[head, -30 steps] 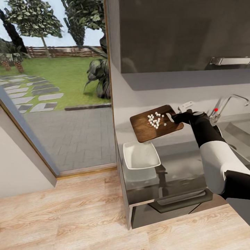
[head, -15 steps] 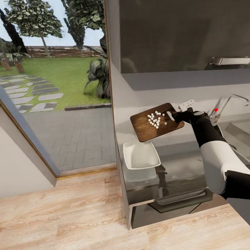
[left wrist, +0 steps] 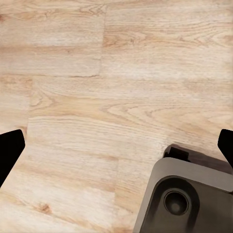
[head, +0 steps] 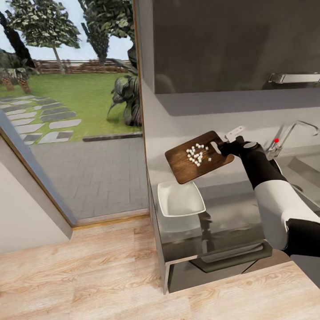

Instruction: In the kitchen, take the Vidalia onion out of the sink, dice it on the chopping board with the paring knife, put the diced onion into the bowl on the countertop, then place both the paring knife and the chopping board into the sink.

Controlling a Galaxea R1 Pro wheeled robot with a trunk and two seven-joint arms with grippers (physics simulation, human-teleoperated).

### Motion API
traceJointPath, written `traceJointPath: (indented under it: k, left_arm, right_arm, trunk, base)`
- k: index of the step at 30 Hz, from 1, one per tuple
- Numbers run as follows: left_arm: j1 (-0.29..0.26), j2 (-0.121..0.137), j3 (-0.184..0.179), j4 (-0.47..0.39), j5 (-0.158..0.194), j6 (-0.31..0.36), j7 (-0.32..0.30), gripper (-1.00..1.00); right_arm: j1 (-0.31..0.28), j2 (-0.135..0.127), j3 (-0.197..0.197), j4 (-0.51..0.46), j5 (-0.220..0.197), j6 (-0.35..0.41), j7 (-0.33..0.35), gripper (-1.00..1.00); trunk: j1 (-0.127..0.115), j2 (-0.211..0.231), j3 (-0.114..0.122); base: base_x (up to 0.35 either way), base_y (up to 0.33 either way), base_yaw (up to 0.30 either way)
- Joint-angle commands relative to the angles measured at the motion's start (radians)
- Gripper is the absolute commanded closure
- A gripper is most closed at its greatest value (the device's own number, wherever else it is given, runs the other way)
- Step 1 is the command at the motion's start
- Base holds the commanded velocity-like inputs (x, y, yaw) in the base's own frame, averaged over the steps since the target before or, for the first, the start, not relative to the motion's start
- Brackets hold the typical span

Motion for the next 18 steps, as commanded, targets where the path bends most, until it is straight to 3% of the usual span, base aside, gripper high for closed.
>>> traceJointPath:
  k: [1, 7, 8, 9, 11, 18]
  left_arm:
    - [-0.002, 0.000, -0.008, 0.004, 0.008, -0.006, 0.001, -1.00]
    - [-0.002, 0.002, -0.008, 0.004, 0.008, -0.007, 0.001, -1.00]
    - [-0.002, 0.002, -0.008, 0.004, 0.008, -0.007, 0.001, -1.00]
    - [-0.002, 0.002, -0.008, 0.004, 0.008, -0.007, 0.001, -1.00]
    - [-0.002, 0.002, -0.008, 0.004, 0.008, -0.007, 0.001, -1.00]
    - [-0.002, 0.002, -0.008, 0.004, 0.008, -0.007, 0.001, -1.00]
  right_arm:
    - [-0.001, 0.001, 0.000, -0.002, 0.009, 0.002, 0.006, 1.00]
    - [0.000, 0.003, 0.008, -0.002, 0.009, -0.034, 0.000, 1.00]
    - [-0.001, 0.003, 0.015, -0.002, 0.009, -0.038, 0.000, 1.00]
    - [-0.001, 0.003, 0.055, -0.002, 0.009, -0.042, 0.000, 1.00]
    - [-0.001, 0.002, 0.075, -0.002, 0.009, -0.043, 0.000, 1.00]
    - [-0.001, 0.002, 0.091, -0.002, 0.009, -0.059, 0.000, 1.00]
  trunk:
    - [0.001, -0.002, -0.002]
    - [0.001, -0.002, -0.002]
    - [0.001, -0.002, -0.002]
    - [0.001, -0.002, -0.002]
    - [0.001, -0.002, -0.002]
    - [0.001, -0.002, -0.002]
  base:
    - [0.000, 0.000, 0.000]
    - [0.000, 0.000, 0.000]
    - [0.000, 0.000, 0.000]
    - [0.000, 0.000, 0.000]
    - [0.000, 0.000, 0.000]
    - [0.000, 0.000, 0.000]
